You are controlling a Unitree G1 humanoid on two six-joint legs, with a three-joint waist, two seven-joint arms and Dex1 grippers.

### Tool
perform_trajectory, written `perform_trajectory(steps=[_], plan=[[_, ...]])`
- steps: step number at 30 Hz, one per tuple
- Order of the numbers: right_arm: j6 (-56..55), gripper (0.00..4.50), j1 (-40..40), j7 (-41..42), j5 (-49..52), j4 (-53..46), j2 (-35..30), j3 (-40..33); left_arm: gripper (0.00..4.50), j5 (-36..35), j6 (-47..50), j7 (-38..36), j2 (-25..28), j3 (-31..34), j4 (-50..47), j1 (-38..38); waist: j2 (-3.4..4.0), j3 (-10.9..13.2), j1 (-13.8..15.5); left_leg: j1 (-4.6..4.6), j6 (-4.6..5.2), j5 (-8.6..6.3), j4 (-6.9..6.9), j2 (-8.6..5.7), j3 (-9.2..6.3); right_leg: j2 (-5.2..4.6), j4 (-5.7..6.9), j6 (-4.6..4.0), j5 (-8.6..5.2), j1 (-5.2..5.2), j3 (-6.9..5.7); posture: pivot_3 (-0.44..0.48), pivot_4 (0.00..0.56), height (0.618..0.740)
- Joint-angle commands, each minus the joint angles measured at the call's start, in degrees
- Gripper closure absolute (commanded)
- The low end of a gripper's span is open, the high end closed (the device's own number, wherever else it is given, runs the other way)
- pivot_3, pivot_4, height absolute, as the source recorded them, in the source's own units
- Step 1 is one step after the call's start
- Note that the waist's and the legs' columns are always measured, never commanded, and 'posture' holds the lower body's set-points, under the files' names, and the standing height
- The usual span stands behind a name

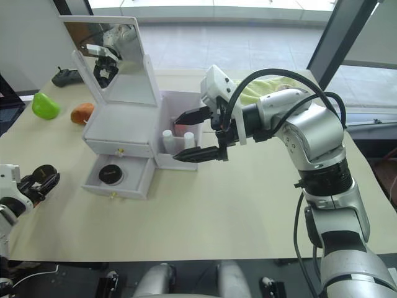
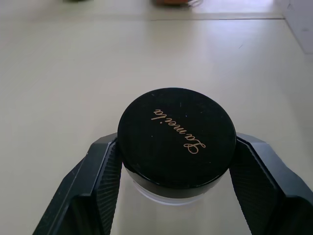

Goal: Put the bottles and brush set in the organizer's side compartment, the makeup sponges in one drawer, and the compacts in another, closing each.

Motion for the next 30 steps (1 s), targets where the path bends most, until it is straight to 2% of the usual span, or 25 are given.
perform_trajectory(steps=[1, 3, 6, 9, 12, 17, 22, 30], plan=[[0.96, 0.0, -0.35, 0.03, 2.06, -1.51, -1.04, -2.76, 1.6, -5.56, 0.94, -9.76, 6.42, 5.61, -7.19, 2.45, 0.07, 0.09, 0.12, 0.0, 0.0, 0.0, -0.01, 0.03, 0.0, 0.02, 0.0, -0.01, 0.0, -0.02, -0.01, 0.0, 0.15, 0.74], [1.5, 0.0, 0.13, 0.66, 2.7, -1.89, -2.05, -2.94, 1.6, -9.71, 3.21, -16.64, 8.89, 6.49, -11.86, 4.24, 0.13, 0.12, 0.21, 0.0, 0.0, 0.0, -0.02, 0.04, 0.01, 0.01, -0.03, -0.04, 0.01, -0.01, -0.03, 0.0, 0.15, 0.74], [1.54, 0.0, 0.51, 1.14, 3.13, -1.89, -2.91, -2.65, 1.6, -16.0, 10.53, -26.07, 12.07, 2.79, -20.69, 6.99, 0.23, 0.17, 0.55, 0.01, 0.0, 0.0, -0.03, -0.05, 0.04, -0.09, -0.14, -0.04, -0.01, 0.02, -0.03, 0.0, 0.15, 0.74], [1.43, 0.0, 0.41, 1.14, 3.28, -1.67, -3.02, -2.71, 1.6, -17.45, 14.17, -28.54, 13.75, -2.85, -26.07, 4.9, 0.3, 0.22, 0.62, -0.01, 0.0, 0.0, -0.02, -0.17, 0.05, -0.14, -0.16, 0.02, -0.05, 0.1, 0.03, 0.0, 0.15, 0.74], [1.82, 0.0, 0.4, 0.14, 3.31, -1.35, -3.85, -3.69, 1.6, -16.34, 14.8, -28.46, 13.0, -9.43, -28.57, -0.48, 0.23, 0.19, 0.41, -0.02, 0.01, 0.0, -0.01, -0.1, 0.04, -0.02, -0.12, 0.05, -0.06, 0.09, 0.02, 0.0, 0.15, 0.74], [3.09, 0.0, 1.63, -1.72, 4.01, -2.77, -5.56, -5.17, 1.6, -10.04, 10.09, -28.06, 10.55, -18.27, -26.97, -6.47, 0.12, 0.11, -0.01, 0.0, 0.01, 0.01, 0.02, -0.09, 0.07, 0.02, -0.11, 0.08, -0.05, 0.09, 0.08, 0.0, 0.15, 0.74], [6.41, 0.0, 3.32, -3.78, 6.19, -5.94, -7.9, -7.41, 1.6, -3.8, 4.56, -28.94, 6.78, -25.62, -20.78, -12.38, 0.2, 0.15, 0.17, -0.01, 0.03, 0.01, 0.06, -0.06, 0.07, 0.11, -0.1, 0.2, -0.12, 0.09, 0.1, 0.0, 0.15, 0.74], [8.67, 0.0, 4.92, -6.96, 7.87, -8.49, -8.98, -8.89, 1.6, 0.15, 2.33, -30.23, 4.41, -29.51, -13.14, -17.86, 0.18, 0.14, 0.22, -0.03, 0.03, 0.01, 0.11, -0.08, 0.07, 0.1, -0.09, 0.36, -0.2, 0.11, 0.12, 0.0, 0.15, 0.74]])
